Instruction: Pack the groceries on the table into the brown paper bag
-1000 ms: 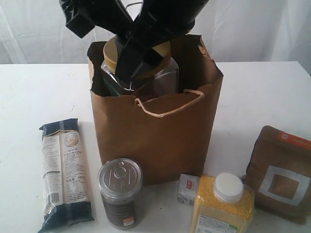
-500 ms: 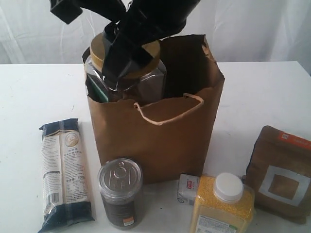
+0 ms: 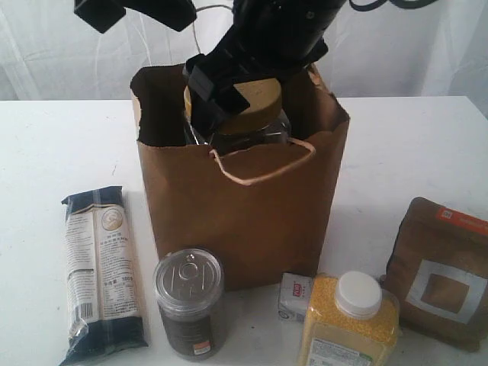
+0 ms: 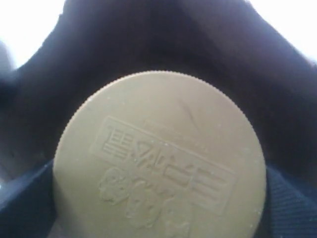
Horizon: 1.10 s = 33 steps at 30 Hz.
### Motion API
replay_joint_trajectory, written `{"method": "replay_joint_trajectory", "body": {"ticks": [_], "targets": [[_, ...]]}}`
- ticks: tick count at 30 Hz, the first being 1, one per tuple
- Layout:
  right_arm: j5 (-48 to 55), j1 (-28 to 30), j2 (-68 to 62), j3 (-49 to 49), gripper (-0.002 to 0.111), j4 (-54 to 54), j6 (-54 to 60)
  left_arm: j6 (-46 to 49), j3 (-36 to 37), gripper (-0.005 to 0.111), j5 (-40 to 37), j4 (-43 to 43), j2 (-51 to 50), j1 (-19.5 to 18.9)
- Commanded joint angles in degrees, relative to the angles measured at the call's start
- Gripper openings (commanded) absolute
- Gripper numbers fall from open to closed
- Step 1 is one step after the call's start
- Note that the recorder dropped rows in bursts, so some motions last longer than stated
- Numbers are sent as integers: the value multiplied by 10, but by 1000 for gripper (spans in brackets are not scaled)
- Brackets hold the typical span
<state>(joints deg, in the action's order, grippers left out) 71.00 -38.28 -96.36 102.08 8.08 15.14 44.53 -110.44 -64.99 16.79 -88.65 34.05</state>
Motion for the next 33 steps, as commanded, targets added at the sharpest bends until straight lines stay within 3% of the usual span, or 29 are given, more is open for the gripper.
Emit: {"method": "replay_joint_trajectory", "body": {"ticks": [1, 2, 4, 6, 12, 21, 25, 33], "targets": [[-10, -11, -2, -8, 89, -39, -45, -9, -3, 0, -50, 33, 8, 4], [-10, -12, 0, -13, 89, -40, 9, -9, -3, 0, -50, 33, 9, 4], [-10, -11, 3, -20, 89, -38, -68, -9, -3, 0, -50, 33, 10, 4], [-10, -19, 4, -24, 89, 7, 27, -9, -3, 0, -50, 39, 10, 4], [-10, -24, 13, -27, 89, -34, -13, -9, 0, 0, -50, 57, 10, 4], [-10, -24, 33, -27, 89, 28, 15, 87, 104, 0, -50, 175, 10, 4], [-10, -24, 36, -27, 89, 28, 17, 97, 125, 0, -14, 195, 10, 4], [-10, -24, 37, -27, 89, 30, 22, 107, 81, 0, 26, 192, 21, 4]]}}
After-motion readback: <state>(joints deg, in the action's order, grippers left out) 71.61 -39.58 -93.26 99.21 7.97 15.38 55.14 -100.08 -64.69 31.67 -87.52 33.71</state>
